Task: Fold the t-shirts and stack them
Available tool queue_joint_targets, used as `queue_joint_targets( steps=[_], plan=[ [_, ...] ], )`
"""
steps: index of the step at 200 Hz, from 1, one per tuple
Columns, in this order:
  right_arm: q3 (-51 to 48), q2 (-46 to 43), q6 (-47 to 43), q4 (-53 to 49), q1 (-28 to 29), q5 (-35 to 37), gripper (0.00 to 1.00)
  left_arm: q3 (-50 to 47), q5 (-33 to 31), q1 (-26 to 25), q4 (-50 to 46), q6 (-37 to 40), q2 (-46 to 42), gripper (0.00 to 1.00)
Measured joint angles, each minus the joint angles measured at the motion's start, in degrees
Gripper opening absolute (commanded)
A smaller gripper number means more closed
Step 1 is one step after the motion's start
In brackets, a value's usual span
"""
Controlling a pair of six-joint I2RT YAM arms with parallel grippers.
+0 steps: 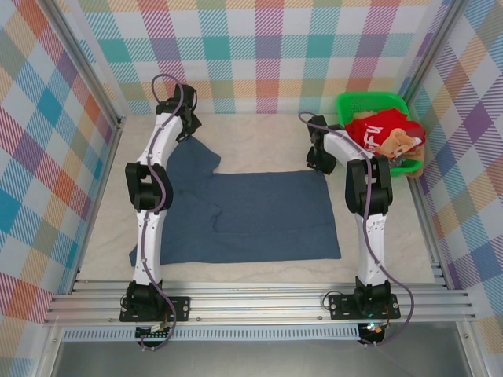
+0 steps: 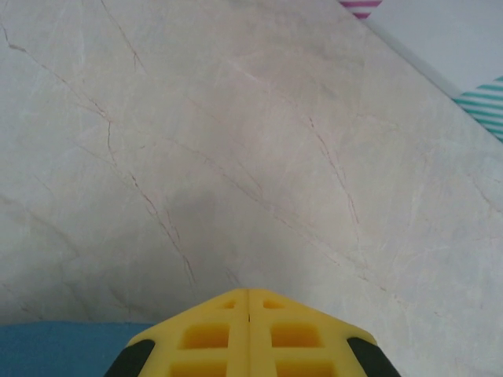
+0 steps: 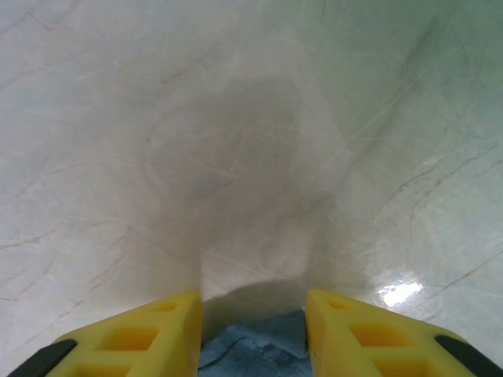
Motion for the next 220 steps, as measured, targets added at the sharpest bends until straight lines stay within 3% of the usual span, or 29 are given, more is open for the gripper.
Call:
queue_joint_targets(
  steps=[49, 92, 161, 220],
  plan=[
    [0.0, 0.0, 0.0, -1.6, 0.0, 0.5, 0.24, -0.2, 0.7, 0.0, 0.0, 0.0, 0.0, 0.00],
    [1.6, 0.7, 0.6, -2.7, 0.0, 0.4, 0.00, -1.4, 0.9, 0.0, 0.0, 0.0, -0.1, 0.00],
    [1.1, 0.2, 0.9, -2.6, 0.0, 0.9, 0.00, -2.8, 0.8, -0.1, -1.0, 0.0, -3.1, 0.00],
    [-4.4, -8.9, -0.9, -0.1, 0.0, -0.8, 0.00, -8.0, -0.8, -0.7, -3.3, 0.0, -11.2, 0.00]
  ],
)
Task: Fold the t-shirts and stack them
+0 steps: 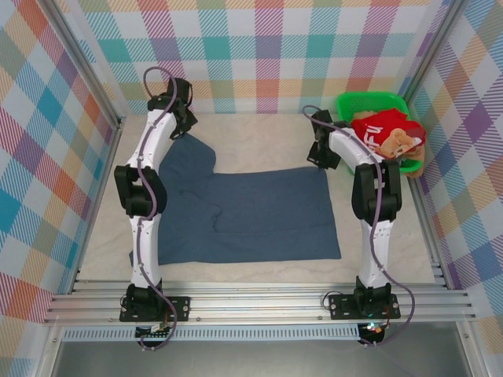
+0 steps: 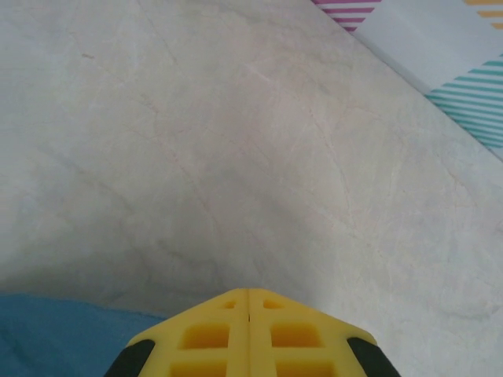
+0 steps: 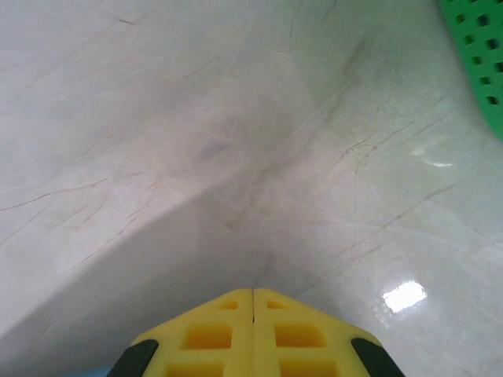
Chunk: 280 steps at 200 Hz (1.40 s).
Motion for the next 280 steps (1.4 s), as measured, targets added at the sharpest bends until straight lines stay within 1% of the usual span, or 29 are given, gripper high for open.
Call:
queue_joint_targets(
  steps=[16, 37, 66, 85, 113, 159, 180, 200, 245, 280],
  plan=[
    [-2.0, -2.7, -0.7, 0.5, 0.0, -0.8, 0.00, -4.8, -0.8, -0.6, -0.8, 0.0, -3.9, 0.00],
    [-5.2, -6.0, -1.6, 0.8, 0.0, -1.4, 0.00, -13.9, -2.3, -1.5, -1.9, -0.2, -11.0, 0.00],
    [-9.6, -9.3, -2.8, 1.1, 0.0, -2.6, 0.00, -31.0, -3.5, -2.0, -2.8, -1.4, -24.6, 0.00],
    [-12.8, -11.5, -3.1, 1.3, 0.0, -3.4, 0.00, -39.7, -4.2, -1.9, -3.3, -1.9, -33.1, 0.00],
    [-17.4, -14.4, -3.1, 0.9, 0.0, -4.1, 0.00, -48.9, -4.5, -1.9, -4.9, -3.3, -43.7, 0.00],
    [-24.9, -19.1, -2.9, -0.1, 0.0, -5.4, 0.00, -63.1, -5.2, -2.0, -7.8, -7.8, -56.6, 0.00],
    [-27.4, -20.8, -2.8, -0.9, 0.0, -5.9, 0.00, -67.2, -5.4, -2.0, -9.5, -10.1, -61.1, 0.00],
    [-29.2, -22.0, -2.8, -1.4, 0.1, -6.1, 0.00, -69.0, -5.7, -2.0, -10.7, -11.9, -63.8, 0.00],
    [-31.3, -23.7, -2.8, -2.2, 0.2, -6.1, 0.00, -68.9, -5.6, -2.0, -12.4, -14.9, -65.1, 0.00],
    [-32.4, -25.5, -2.8, -2.9, 0.3, -5.8, 0.00, -68.8, -5.7, -2.0, -14.9, -15.3, -66.2, 0.00]
  ],
)
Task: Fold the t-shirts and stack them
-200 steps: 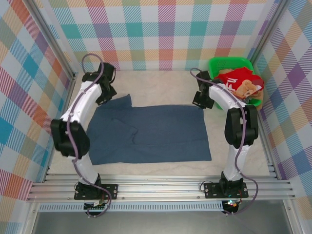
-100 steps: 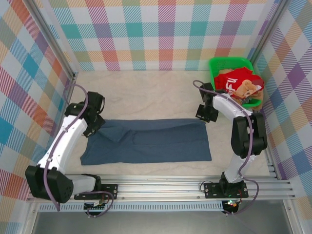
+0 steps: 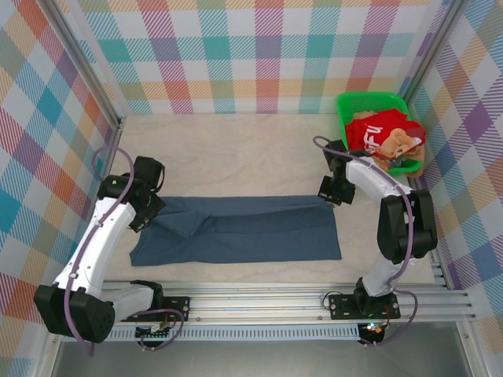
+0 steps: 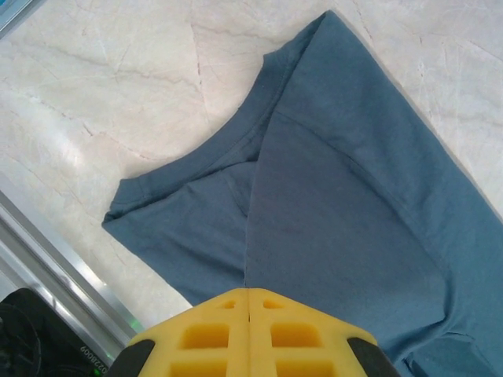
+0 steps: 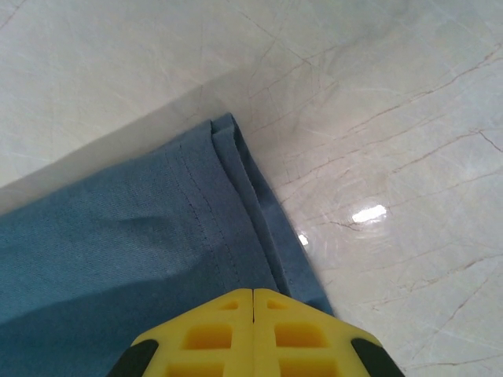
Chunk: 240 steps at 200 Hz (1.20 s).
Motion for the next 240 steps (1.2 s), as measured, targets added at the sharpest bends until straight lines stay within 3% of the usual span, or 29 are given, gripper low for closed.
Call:
queue_joint_targets(
  steps=[53, 143, 194, 240],
  plan=[
    [-3.0, -1.1, 0.0, -0.7, 0.1, 0.3, 0.00, -1.4, -1.1, 0.0, -2.6, -1.9, -3.7, 0.00],
    [-5.9, 1.4, 0.2, -1.2, 0.6, 0.6, 0.00, -15.5, -0.9, -1.5, -1.2, -6.0, -4.9, 0.00],
    [-5.9, 2.8, 0.2, -1.2, 1.2, 1.6, 0.00, -15.6, -0.3, -1.9, -1.1, -8.9, -5.6, 0.00],
    [-4.3, 2.7, 0.0, -3.1, 1.3, 4.4, 0.00, -9.4, -1.6, -1.9, -3.5, -10.7, -7.8, 0.00]
  ],
)
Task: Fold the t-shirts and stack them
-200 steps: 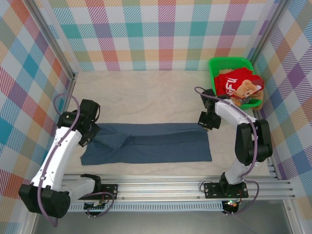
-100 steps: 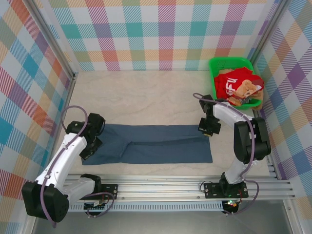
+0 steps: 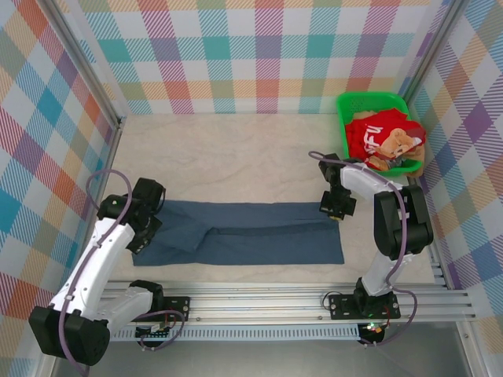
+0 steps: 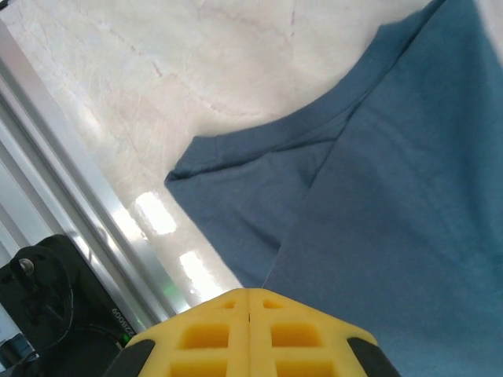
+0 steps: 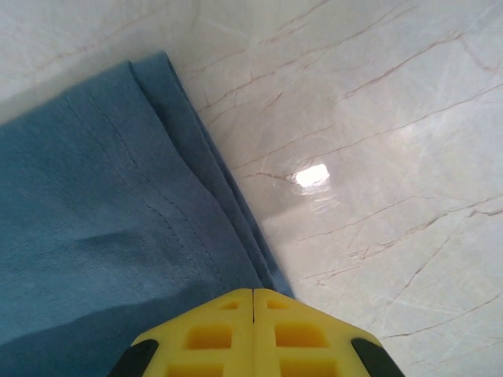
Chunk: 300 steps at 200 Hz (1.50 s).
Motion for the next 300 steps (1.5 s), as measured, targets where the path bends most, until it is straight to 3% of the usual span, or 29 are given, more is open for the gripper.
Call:
queue_joint_targets(
  steps=[67, 84, 115, 205, 255, 300],
  plan=[
    [-0.8, -1.2, 0.4, 0.0, 0.9, 0.6, 0.00, -5.8, 0.6, -0.7, -0.1, -1.4, -0.1, 0.00],
    [-2.2, -1.2, 1.2, 0.0, 1.1, 0.6, 0.24, -7.9, 0.9, -0.8, 1.0, -1.5, -0.1, 0.00],
    [-2.6, -1.4, 1.9, -0.3, 1.2, 1.6, 0.33, -10.3, 2.0, -1.0, 2.6, -1.6, 0.1, 0.00],
    [-0.6, -3.1, 2.3, -0.9, 1.5, 2.5, 0.27, -10.6, 2.7, -1.3, 3.8, -1.7, 0.3, 0.00],
    [-2.6, -4.1, 5.2, -0.3, 1.7, -2.6, 0.07, -10.6, 3.1, -1.4, 3.8, -1.9, 0.3, 0.00],
    [-3.8, 1.3, 6.5, 0.7, 1.2, -3.6, 0.08, -10.6, 3.3, -1.4, 3.8, -1.9, 0.3, 0.00]
  ],
)
